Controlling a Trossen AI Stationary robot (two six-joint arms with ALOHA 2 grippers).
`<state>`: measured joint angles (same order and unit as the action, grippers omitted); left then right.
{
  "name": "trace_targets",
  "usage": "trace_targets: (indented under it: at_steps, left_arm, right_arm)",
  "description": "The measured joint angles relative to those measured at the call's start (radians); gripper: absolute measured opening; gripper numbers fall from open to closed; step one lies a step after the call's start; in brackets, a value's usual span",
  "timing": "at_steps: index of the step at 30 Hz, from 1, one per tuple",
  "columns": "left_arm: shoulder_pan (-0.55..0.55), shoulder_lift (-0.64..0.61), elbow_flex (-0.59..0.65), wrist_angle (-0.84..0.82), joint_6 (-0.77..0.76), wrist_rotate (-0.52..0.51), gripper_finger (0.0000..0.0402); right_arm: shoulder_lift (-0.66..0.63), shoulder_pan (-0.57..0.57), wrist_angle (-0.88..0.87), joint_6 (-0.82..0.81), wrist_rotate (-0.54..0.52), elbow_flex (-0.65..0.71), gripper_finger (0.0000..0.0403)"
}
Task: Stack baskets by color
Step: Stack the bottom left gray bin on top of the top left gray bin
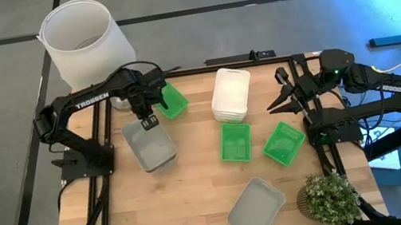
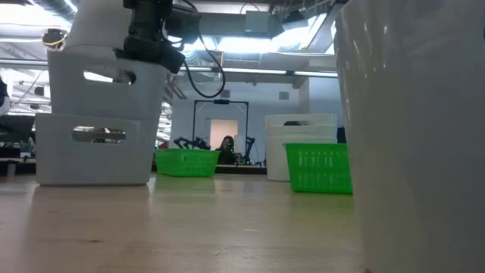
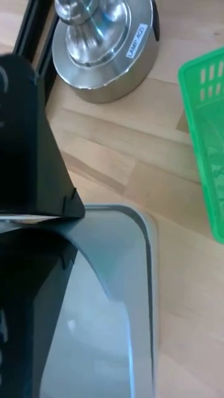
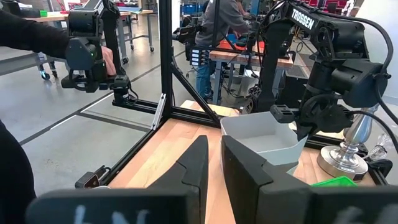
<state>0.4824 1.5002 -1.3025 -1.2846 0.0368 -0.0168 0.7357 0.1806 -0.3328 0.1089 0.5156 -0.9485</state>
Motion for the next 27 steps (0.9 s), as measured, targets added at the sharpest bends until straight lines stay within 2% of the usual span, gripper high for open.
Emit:
trace_targets:
  at_steps: [10, 16, 23, 27]
  left_arm:
    - [0.0, -0.001, 0.073, -0.005, -0.008, 0.011, 0.0045]
    - [0.0, -0.001, 0.093, -0.004, -0.009, 0.009, 0.0048]
    - [0.0, -0.001, 0.093, 0.018, -0.009, -0.072, 0.0044]
    - [-0.003, -0.001, 0.093, 0.017, -0.023, -0.068, 0.0042]
  right_arm:
    - [0.0, 0.0, 0.0, 0.0, 0.0, 0.0, 0.0048]
    - [0.0, 0.0, 0.0, 0.0, 0.0, 0.0, 0.0048]
    - [0.0, 0.0, 0.0, -0.001, 0.0, 0.0, 0.0048]
    - [0.0, 0.0, 0.0, -0.002, -0.001, 0.0, 0.0048]
